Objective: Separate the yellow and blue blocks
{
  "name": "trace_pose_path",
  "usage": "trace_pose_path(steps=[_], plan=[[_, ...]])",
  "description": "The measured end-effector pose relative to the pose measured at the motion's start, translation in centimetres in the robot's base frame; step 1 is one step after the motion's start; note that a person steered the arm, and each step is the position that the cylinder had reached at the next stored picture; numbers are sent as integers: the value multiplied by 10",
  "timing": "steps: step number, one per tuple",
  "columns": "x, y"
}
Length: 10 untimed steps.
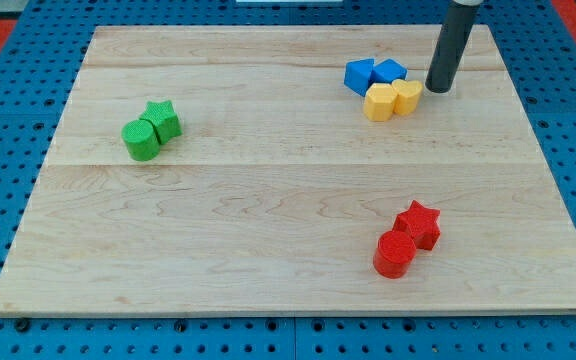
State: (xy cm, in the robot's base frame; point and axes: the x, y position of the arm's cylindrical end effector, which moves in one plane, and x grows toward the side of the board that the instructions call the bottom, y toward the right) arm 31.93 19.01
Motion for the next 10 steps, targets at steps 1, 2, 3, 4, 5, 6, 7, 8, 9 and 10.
trace_pose_path(steps=[1,2,3,4,5,6,7,8,9,10], plan=[[0,-1],[0,-20],[-2,-63],[-4,-81],[-25,-111],[-50,-133],[-40,-118],[-65,-105],[-76,-113],[-91,-73]])
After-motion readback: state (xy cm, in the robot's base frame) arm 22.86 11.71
